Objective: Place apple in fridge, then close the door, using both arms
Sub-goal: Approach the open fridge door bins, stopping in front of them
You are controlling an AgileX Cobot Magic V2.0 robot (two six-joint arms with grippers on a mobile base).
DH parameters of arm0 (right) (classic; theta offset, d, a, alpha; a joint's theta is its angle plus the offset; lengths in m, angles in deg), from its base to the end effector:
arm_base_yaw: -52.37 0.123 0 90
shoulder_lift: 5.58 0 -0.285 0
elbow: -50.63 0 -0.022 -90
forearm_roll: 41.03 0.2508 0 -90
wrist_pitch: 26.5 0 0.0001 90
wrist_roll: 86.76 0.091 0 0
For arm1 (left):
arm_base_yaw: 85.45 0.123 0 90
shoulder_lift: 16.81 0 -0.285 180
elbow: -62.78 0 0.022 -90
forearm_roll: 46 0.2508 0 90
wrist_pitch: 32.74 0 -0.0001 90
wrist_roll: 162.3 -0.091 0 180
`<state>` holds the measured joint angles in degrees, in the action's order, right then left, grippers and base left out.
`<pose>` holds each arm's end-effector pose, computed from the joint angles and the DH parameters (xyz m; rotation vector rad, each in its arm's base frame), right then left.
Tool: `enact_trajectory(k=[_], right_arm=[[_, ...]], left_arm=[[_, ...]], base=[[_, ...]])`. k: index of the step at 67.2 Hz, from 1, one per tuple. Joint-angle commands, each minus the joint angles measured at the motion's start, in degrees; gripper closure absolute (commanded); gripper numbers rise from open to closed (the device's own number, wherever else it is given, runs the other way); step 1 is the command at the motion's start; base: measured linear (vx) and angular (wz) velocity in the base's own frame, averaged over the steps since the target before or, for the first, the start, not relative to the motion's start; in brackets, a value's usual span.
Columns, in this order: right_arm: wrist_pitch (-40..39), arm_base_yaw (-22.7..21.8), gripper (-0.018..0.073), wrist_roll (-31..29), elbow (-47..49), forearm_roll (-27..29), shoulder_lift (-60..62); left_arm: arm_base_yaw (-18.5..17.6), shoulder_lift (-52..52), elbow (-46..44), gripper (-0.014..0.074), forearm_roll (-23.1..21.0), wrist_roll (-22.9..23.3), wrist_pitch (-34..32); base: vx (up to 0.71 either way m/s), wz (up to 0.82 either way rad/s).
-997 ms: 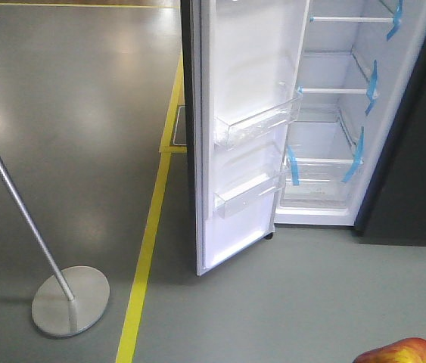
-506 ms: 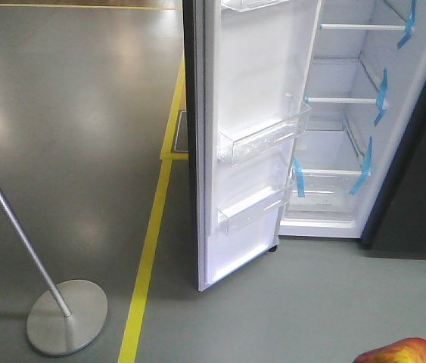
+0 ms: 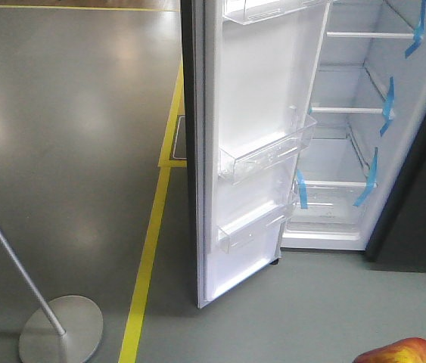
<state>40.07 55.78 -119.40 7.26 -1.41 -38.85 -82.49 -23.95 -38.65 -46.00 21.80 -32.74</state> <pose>0.0474 0.0562 0.3044 -0.6354 2.1991 0.6452 0.0563 0.0029 0.2058 -0.0921 1.4931 -0.0160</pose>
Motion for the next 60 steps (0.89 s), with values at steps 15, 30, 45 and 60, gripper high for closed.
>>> enact_trajectory(k=[15,30,45,60], right_arm=[[-2.3,0.0,0.0472,-0.3,1.4,2.9,-0.4],[-2.3,0.0,0.0472,-0.3,1.4,2.9,-0.4],[-2.3,0.0,0.0472,-0.3,1.4,2.9,-0.4],[-2.3,0.0,0.0472,-0.3,1.4,2.9,-0.4]], left_arm=[[0.1,0.8,-1.0,0.0603,0.0,0.1,-3.9],[0.1,0.8,-1.0,0.0603,0.0,0.1,-3.9],[0.1,0.8,-1.0,0.0603,0.0,0.1,-3.9],[0.1,0.8,-1.0,0.0603,0.0,0.1,-3.9]], base=[[0.14,-0.02],[0.13,-0.02],[0.11,-0.02],[0.10,-0.02]])
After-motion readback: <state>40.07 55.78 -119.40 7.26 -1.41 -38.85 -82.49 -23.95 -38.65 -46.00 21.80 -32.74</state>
